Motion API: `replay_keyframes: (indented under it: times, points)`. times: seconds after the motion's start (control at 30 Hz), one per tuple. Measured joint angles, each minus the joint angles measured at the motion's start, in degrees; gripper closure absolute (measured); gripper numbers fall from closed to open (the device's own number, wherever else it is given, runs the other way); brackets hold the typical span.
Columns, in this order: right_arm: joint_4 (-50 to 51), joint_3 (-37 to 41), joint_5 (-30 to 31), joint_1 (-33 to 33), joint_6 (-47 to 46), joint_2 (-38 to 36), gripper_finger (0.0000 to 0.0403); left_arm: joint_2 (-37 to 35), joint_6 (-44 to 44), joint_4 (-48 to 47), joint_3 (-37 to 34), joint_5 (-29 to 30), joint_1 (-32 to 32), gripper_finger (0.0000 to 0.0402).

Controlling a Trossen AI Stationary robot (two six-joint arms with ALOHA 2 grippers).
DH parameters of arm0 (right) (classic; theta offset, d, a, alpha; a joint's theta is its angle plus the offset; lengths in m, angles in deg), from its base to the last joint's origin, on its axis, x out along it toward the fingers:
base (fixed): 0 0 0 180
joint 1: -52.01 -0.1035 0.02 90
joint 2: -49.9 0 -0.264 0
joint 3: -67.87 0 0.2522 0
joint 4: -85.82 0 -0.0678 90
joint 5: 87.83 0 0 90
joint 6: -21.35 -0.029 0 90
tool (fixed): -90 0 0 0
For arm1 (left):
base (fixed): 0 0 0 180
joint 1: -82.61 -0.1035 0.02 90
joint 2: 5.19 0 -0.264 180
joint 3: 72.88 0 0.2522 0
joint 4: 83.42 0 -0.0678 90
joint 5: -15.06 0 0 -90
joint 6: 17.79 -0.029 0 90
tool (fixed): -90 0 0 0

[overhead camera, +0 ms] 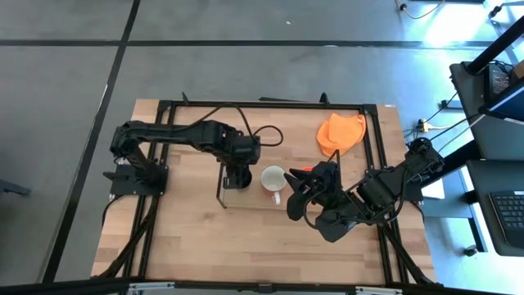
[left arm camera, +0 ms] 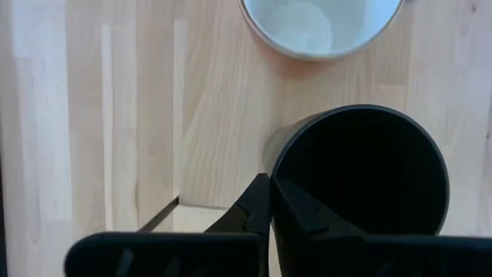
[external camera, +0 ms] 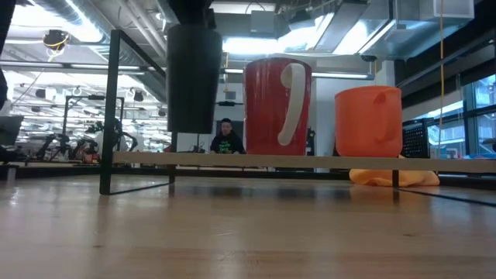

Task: Stack small to large cups/mugs on shelf
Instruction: Put the black cup on the shelf

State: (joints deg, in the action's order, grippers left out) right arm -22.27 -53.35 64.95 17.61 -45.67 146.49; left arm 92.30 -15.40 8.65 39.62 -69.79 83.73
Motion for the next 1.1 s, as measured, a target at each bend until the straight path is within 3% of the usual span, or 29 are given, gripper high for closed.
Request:
replay_keyframes:
  times: [0.3,0.93,1.1]
  points:
    - [-0.04,0.00,-0.46,-0.05,0.00,0.00,0.0297,-0.02,0.25,1.23,-0.09,-0.09,0.23,0.0401]
    - [-0.09,0.00,-1.03,-0.07,0.00,-0.02,0.0297,-2.58,1.49,8.95,-8.53,0.08,-0.61,0.0402]
    - [-0.07,0.00,-1.03,-0.07,0.00,-0.04,0.0297,-2.76,1.58,8.72,-8.83,-2.78,-1.69,0.0402]
